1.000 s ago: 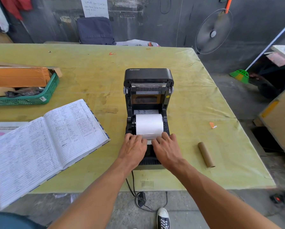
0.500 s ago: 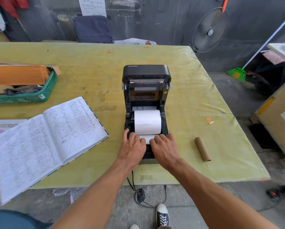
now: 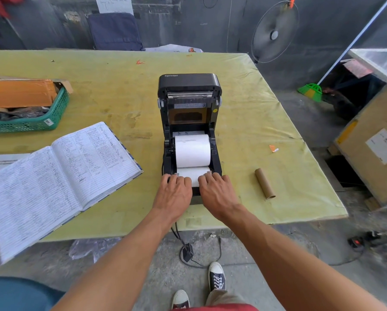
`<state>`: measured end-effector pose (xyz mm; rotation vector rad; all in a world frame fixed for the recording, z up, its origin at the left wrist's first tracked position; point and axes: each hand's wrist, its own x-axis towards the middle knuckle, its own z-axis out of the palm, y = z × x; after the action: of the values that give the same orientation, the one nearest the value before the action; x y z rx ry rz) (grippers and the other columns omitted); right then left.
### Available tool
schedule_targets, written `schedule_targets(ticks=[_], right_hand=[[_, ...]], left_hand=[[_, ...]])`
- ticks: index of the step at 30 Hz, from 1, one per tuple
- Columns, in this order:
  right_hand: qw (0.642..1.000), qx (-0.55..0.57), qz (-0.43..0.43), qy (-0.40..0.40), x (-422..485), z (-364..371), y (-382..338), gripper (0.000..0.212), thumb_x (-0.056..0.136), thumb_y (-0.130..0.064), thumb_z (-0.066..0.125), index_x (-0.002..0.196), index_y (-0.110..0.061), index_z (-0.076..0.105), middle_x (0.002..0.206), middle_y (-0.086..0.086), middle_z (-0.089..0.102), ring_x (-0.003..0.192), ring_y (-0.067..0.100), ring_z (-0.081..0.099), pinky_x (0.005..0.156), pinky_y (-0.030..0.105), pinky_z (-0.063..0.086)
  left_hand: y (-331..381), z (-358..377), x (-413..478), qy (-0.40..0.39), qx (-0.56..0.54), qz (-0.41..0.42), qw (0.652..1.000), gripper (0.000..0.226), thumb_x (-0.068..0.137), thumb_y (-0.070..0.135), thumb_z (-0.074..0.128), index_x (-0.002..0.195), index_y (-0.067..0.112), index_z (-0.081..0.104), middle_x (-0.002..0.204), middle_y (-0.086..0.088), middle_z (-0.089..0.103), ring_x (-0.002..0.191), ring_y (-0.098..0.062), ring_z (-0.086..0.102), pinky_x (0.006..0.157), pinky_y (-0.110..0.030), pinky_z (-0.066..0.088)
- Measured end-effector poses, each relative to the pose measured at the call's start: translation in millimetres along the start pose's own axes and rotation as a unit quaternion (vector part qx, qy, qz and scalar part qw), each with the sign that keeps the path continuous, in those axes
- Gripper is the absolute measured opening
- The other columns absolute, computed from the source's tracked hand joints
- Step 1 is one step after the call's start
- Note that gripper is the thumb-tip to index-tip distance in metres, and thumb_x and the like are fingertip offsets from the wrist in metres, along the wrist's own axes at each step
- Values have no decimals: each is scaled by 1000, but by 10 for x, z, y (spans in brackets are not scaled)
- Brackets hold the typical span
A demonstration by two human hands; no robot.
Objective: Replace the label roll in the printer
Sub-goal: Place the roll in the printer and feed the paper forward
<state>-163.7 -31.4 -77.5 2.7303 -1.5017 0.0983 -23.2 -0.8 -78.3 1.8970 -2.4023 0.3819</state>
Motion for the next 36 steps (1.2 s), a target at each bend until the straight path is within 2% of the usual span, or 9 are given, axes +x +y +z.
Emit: schedule_targets(ticks=[3, 7, 13, 16, 20, 23, 27, 33, 36], right_hand=[[1000, 10, -1, -2, -83, -21, -38, 21, 89, 1, 40, 103, -10, 51, 101, 11, 63, 91, 30, 57, 83, 42, 43], [1000, 21, 6, -1, -180, -51, -96, 24, 90, 2, 37, 107, -8, 50, 106, 12, 63, 97, 31, 59, 89, 43, 45], [996, 88, 7, 19, -376, -57, -89, 33, 86, 7, 33, 112, -7, 48, 109, 11, 59, 103, 29, 54, 86, 43, 46], [994, 105, 8, 6, -367, -69, -58, 40, 82, 12, 37, 116, -8, 45, 106, 12, 61, 100, 31, 54, 83, 45, 47], [995, 104, -2, -4, -306, -54, 10, 34, 79, 16, 44, 105, -6, 50, 95, 13, 62, 90, 32, 54, 66, 38, 36], [994, 105, -10, -13, -242, -82, 89, 28, 79, 18, 47, 90, -7, 54, 88, 14, 64, 81, 30, 50, 63, 37, 38], [996, 86, 1, -7, -180, -69, 126, 28, 76, 16, 49, 76, -12, 43, 72, 7, 51, 73, 29, 43, 61, 34, 29], [996, 91, -1, 13, -156, -59, 128, 25, 77, 13, 46, 79, -11, 38, 62, 2, 36, 70, 28, 38, 61, 35, 29], [995, 100, 1, 18, -165, -43, 123, 25, 79, 12, 45, 81, -12, 37, 67, 4, 42, 72, 27, 39, 62, 36, 32]], left_hand=[[32, 0, -74, -20, 8, -1, 1000, 27, 91, 0, 31, 92, 12, 55, 78, -5, 64, 70, -23, 58, 79, -38, 45], [54, -21, -151, -37, 10, 7, 999, 27, 93, -1, 27, 99, 12, 50, 85, -6, 65, 76, -23, 60, 84, -37, 43], [64, -65, -193, -50, 11, 4, 999, 23, 91, -3, 35, 103, 11, 49, 92, -7, 66, 85, -25, 63, 87, -36, 41], [67, -96, -226, -61, -11, -1, 998, 17, 93, -1, 43, 104, 12, 48, 82, -2, 63, 72, -22, 57, 81, -34, 43], [62, -100, -219, -44, -36, -41, 998, 18, 92, -1, 47, 90, 15, 54, 74, 0, 57, 68, -22, 52, 76, -33, 41], [105, -95, -200, -33, -61, -75, 995, 24, 87, -7, 46, 80, 14, 56, 74, -3, 61, 66, -22, 48, 71, -32, 36], [163, -64, -241, -8, -90, -112, 990, 26, 81, -12, 49, 71, 12, 53, 62, -4, 51, 60, -22, 40, 65, -32, 31], [176, -27, -208, -12, -93, -134, 987, 22, 82, -8, 46, 87, 9, 59, 77, -6, 61, 68, -24, 47, 66, -33, 32], [154, 9, -199, -15, -83, -127, 988, 13, 88, 2, 55, 96, 11, 59, 87, -5, 67, 78, -24, 58, 71, -36, 41]])
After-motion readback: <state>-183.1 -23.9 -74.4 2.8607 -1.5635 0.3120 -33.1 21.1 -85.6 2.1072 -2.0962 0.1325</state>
